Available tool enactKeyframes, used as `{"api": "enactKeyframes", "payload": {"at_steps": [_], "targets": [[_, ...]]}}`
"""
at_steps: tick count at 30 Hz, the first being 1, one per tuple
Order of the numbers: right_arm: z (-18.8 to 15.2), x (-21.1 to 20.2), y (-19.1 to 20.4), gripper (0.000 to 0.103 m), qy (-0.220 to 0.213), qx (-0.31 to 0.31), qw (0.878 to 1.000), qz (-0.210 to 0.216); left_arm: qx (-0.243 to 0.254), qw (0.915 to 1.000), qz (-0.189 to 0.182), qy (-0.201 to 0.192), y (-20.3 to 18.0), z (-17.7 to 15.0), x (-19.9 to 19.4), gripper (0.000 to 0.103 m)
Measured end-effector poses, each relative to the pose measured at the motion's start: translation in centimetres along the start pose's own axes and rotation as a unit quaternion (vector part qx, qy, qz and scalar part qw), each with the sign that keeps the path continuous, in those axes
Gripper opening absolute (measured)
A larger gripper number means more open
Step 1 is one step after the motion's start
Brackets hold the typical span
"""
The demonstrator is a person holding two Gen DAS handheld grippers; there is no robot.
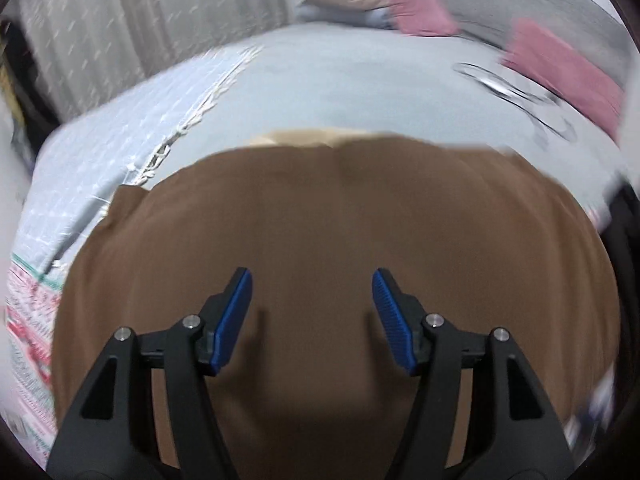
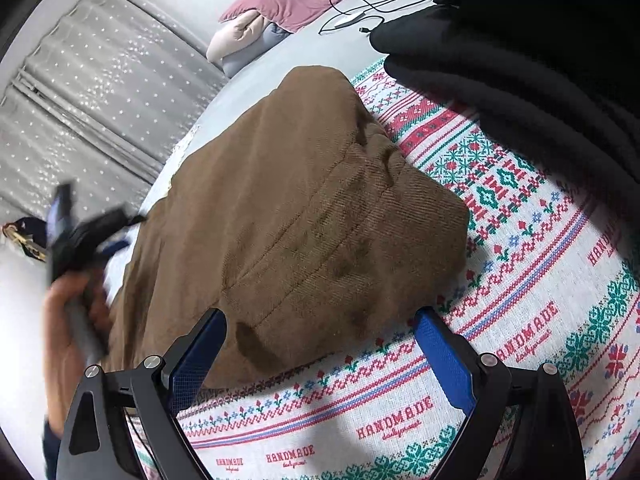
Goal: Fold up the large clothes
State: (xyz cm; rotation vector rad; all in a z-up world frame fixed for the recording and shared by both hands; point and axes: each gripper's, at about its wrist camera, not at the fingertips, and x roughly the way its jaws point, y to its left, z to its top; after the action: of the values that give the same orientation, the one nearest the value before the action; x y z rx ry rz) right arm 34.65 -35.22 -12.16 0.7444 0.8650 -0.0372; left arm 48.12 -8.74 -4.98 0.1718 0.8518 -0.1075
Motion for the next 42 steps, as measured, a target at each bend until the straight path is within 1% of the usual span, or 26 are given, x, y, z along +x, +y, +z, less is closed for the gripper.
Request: {"api": "enactKeyframes", "payload": {"at_steps": [1, 3, 4, 6, 7, 9, 13, 16, 18, 20, 22, 24, 28, 30, 32, 34, 37, 40, 42], "targets": [[0.0, 0.0, 0.0, 0.096, -0.003, 0.001, 1.0, 0.001, 0.017, 0.9998, -0.002, -0.011, -0.8, -2.0, -1.8, 0.065], [0.2, 0.1, 0.1, 0.096, -0.007, 0.002, 1.0, 0.003, 0.046, 0.9988, -0.006, -0.015, -2.3, -5.2, -3.9, 0.065], [0.3, 0.2, 0.1, 0.096, -0.01, 0.002, 1.0, 0.004, 0.05, 0.9987, -0.002, -0.007, -2.9, -7.0, -4.3, 0.065], [0.6, 0.5, 0.2, 0.096, -0.014, -0.002, 1.0, 0.003, 0.047, 0.9988, 0.001, 0.016, -3.6, -9.2, -3.6, 0.065], [0.6, 0.5, 0.3, 0.096, -0.014, -0.005, 1.0, 0.001, 0.046, 0.9987, 0.007, 0.018, -4.0, -10.0, -3.1, 0.065], [0.6, 0.5, 0.5, 0.096, -0.014, -0.007, 1.0, 0.0, 0.037, 0.9992, 0.014, 0.002, -3.8, -10.6, -3.0, 0.066], [0.8, 0.6, 0.2, 0.096, -0.013, 0.001, 1.0, 0.007, 0.01, 0.9995, 0.028, 0.013, -4.1, -10.7, -2.2, 0.068], [1.0, 0.8, 0.2, 0.096, -0.015, -0.005, 1.0, 0.005, 0.029, 0.9983, 0.051, 0.001, -4.9, -11.1, -1.9, 0.068], [1.1, 0.9, 0.3, 0.096, -0.016, -0.007, 1.0, 0.002, 0.026, 0.9982, 0.054, 0.0, -4.8, -11.1, -1.9, 0.068], [1.2, 0.9, 0.4, 0.096, -0.016, -0.002, 1.0, 0.002, 0.026, 0.9984, 0.05, 0.007, -4.7, -11.0, -2.1, 0.068], [1.3, 0.9, 0.4, 0.096, -0.016, 0.003, 1.0, 0.004, 0.009, 0.9995, 0.025, 0.019, -3.6, -10.8, -3.1, 0.068], [1.4, 0.9, 0.2, 0.096, -0.015, 0.007, 1.0, 0.008, -0.012, 0.9998, 0.007, 0.016, -2.2, -11.1, -4.3, 0.067], [1.6, 0.9, -0.3, 0.096, -0.014, 0.025, 0.999, 0.019, -0.05, 0.9984, 0.012, 0.023, 2.2, -13.0, -5.6, 0.067], [1.6, 1.0, -0.1, 0.096, -0.014, 0.024, 0.999, 0.016, -0.072, 0.9965, 0.029, 0.033, 5.1, -13.6, -5.9, 0.067], [1.5, 1.1, 0.1, 0.097, -0.014, 0.022, 1.0, 0.016, -0.096, 0.994, 0.036, 0.038, 7.8, -14.1, -6.4, 0.067], [1.3, 1.2, 0.2, 0.097, -0.014, 0.021, 1.0, 0.015, -0.127, 0.9908, 0.034, 0.031, 11.3, -14.6, -7.5, 0.067], [1.3, 1.3, 0.4, 0.097, -0.017, 0.02, 1.0, 0.013, -0.158, 0.9866, 0.033, 0.022, 14.7, -15.1, -8.3, 0.067], [1.3, 1.4, 0.4, 0.097, -0.02, 0.02, 1.0, 0.013, -0.19, 0.9816, 0.014, 0.015, 17.2, -15.7, -7.5, 0.067], [1.3, 1.3, 0.3, 0.097, -0.022, 0.03, 0.999, 0.018, -0.206, 0.9783, 0.016, 0.017, 18.1, -16.1, -6.3, 0.067]]}}
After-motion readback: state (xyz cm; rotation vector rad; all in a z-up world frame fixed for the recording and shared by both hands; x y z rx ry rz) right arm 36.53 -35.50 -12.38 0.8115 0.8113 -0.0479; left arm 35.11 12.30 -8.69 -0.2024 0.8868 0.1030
